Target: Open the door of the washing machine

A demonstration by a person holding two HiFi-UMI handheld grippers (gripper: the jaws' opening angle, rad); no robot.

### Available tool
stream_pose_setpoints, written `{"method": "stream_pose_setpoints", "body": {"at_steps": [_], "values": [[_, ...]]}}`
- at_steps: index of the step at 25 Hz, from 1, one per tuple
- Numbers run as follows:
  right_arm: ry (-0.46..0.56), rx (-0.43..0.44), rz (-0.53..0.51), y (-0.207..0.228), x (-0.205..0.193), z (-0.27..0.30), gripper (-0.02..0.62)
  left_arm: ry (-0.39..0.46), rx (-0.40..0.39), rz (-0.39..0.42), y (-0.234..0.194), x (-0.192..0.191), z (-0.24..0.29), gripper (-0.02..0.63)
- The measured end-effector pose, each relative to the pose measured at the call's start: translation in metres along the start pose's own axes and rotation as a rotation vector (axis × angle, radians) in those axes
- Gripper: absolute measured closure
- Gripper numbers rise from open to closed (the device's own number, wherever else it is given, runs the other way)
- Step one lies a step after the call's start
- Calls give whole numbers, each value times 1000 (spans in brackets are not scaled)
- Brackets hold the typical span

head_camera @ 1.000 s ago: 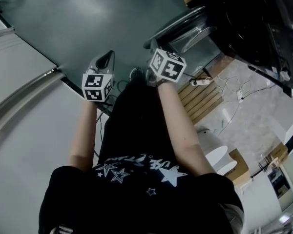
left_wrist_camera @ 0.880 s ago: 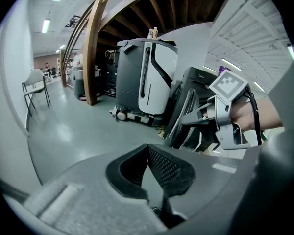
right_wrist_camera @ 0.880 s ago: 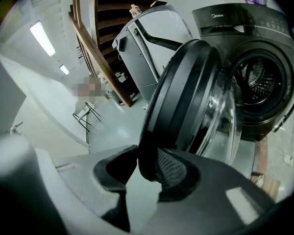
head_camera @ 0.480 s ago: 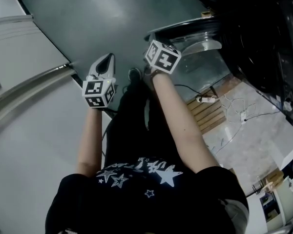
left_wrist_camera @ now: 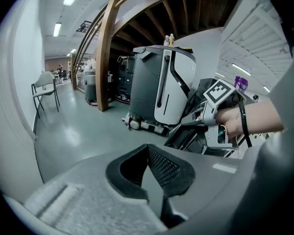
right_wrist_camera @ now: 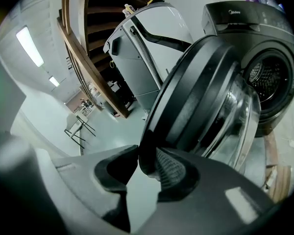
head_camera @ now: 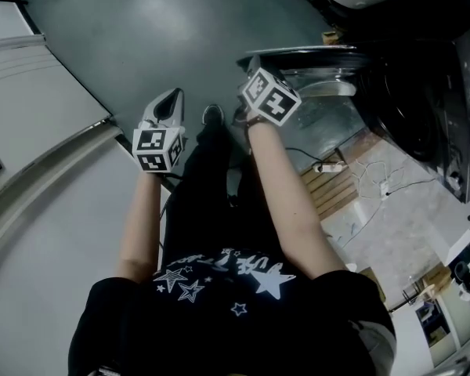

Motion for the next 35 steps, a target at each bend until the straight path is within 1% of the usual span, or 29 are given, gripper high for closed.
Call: {"method": "stream_pose_setpoints", "body": {"at_steps": [4,10,18,23,28,31,35], "values": [[19,-31,33,-12,15,18,477,-12,-30,14,-23,17,11,595],[57,-75,72,-20,36,42,477,-23,-74,30,-46,36,33,595],[96,-118,84,-27,57,63,477,-40,-122,45,-68,54,50,595],[105,-104,34,-27,69,76,477,-36,-131,52,-79,64,57,595],[113,-79,-7,-36,78,78,477,-27,-131,38,-92,73,57,595],[104,-67,-22,-41,80,68,477,-22,-142,35,-91,78,57,595],[103,-61,-53,-42,81,42,477,-13,-165,56,-81,88,53,595]]}}
Point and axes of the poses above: the fingertips, and each gripper's own axes: z forward along the fingers, y to its right, x out of its top, the point moved 9 cm from there along -z, backward along the fingers, and after that the axes turned 8 degrees about -z, right-handed, at the moved point
